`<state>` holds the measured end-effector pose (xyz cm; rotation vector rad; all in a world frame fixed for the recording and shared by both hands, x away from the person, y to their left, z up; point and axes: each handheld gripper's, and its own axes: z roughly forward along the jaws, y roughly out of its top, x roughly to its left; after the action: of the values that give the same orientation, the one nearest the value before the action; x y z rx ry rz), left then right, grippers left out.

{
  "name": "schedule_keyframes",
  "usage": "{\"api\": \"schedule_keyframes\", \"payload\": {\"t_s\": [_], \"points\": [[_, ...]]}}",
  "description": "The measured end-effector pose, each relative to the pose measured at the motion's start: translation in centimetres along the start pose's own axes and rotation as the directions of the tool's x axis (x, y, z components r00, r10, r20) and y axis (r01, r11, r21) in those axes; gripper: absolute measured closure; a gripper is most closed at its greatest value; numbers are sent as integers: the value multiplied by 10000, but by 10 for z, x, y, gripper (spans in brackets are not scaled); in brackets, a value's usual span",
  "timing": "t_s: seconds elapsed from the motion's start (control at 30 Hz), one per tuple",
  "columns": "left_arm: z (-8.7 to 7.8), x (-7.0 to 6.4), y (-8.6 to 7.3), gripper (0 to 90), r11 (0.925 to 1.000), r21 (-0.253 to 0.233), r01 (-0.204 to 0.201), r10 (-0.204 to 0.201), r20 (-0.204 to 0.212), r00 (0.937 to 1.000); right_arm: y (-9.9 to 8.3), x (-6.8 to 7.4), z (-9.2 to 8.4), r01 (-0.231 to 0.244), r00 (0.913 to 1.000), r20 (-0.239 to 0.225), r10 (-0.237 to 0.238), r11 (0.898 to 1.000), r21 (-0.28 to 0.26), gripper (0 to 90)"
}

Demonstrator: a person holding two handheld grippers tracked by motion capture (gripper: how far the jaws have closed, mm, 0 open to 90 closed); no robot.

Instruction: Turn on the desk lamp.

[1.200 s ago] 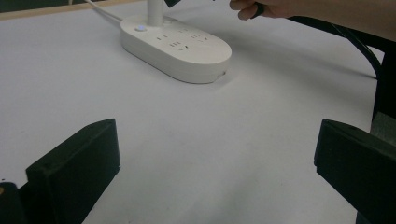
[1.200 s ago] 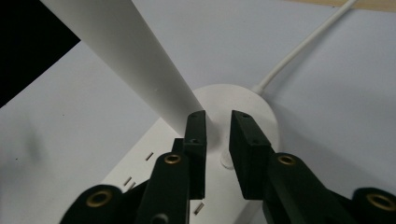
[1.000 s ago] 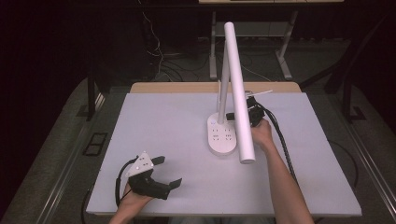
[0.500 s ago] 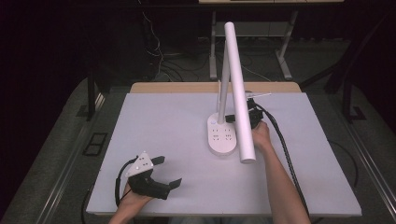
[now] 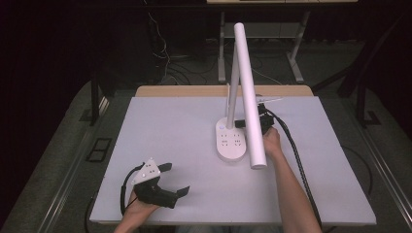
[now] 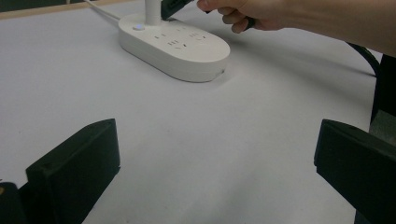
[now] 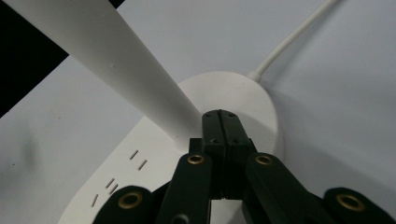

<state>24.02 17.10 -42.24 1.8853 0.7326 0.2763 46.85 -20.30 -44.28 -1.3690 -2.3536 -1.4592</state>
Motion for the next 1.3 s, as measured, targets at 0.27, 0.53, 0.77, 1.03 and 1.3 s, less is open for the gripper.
{"api": "schedule_keyframes", "payload": {"t_s": [0.27,0.53,0.77,1.03,1.3], "points": [[0,0,0,0,10000,-35,1,-1,8,10000,2,2,-1,-72,9999,149,71,9999,86,895],[0,1,0,0,10000,-27,18,-18,25,10000,3,2,-8,88,9992,385,-97,9997,239,895],[0,1,0,0,10000,-12,22,-22,-6,10000,6,6,-20,387,9980,491,-402,9987,326,895],[1,0,0,0,10000,-7,1,-1,-3,10000,9,16,-38,776,9950,609,-798,9963,376,895],[2,0,0,0,10000,39,4,-5,32,10000,7,32,-58,1228,9900,644,-1253,9916,414,894]]}}
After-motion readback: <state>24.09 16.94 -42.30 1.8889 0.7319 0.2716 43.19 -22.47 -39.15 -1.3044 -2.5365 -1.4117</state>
